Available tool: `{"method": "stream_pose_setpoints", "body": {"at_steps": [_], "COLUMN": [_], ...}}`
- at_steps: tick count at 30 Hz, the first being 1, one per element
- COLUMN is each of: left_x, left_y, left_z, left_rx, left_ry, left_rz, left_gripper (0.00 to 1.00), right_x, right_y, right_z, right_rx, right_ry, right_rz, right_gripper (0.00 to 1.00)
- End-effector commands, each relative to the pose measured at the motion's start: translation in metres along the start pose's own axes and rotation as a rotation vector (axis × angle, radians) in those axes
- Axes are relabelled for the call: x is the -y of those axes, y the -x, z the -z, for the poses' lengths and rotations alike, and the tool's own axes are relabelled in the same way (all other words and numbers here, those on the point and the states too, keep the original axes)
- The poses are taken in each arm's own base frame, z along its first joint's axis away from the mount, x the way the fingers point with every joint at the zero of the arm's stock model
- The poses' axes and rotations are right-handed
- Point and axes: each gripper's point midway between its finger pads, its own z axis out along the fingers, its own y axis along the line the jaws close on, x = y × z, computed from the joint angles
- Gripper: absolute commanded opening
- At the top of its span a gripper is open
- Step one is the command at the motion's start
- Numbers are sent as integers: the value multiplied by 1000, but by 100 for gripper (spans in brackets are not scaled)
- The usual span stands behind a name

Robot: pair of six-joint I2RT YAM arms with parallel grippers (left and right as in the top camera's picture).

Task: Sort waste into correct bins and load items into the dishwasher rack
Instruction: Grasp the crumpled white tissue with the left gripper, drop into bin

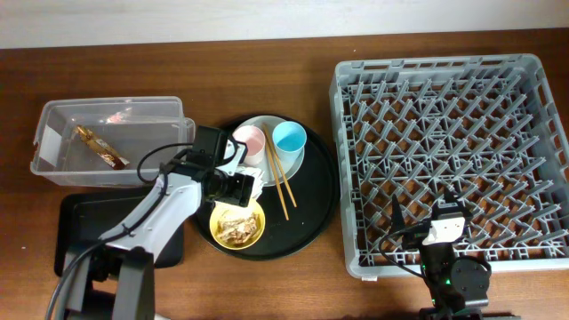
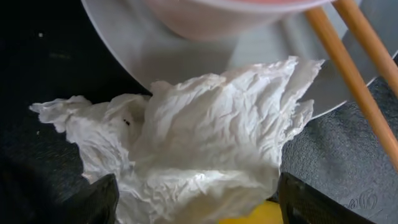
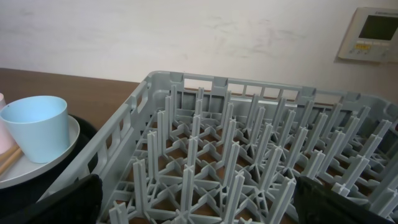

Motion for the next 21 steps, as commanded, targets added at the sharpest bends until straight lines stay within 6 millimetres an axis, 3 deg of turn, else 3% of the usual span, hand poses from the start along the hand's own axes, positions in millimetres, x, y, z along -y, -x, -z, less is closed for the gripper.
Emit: {"method": "stream_pose_setpoints", "body": {"at_steps": [1, 13, 15, 21], "left_x": [-4, -4, -4, 0], "left_y": [1, -5, -6, -7], "left_z": [-3, -10, -11, -28], "left_rx": [-8, -5, -8, -22], "left_ry": [10, 9, 8, -22], "left_rz": [1, 1, 2, 1], "left_gripper": [73, 72, 63, 61], "right_x": [0, 0, 0, 0], "right_y": [-2, -2, -2, -2], "right_z": [0, 0, 0, 0], "right_rx": [-2, -2, -2, -2], "right_ry": [3, 3, 3, 3], "right_rz": [-8, -7, -7, -7], "right_gripper": [98, 98, 98, 98]}}
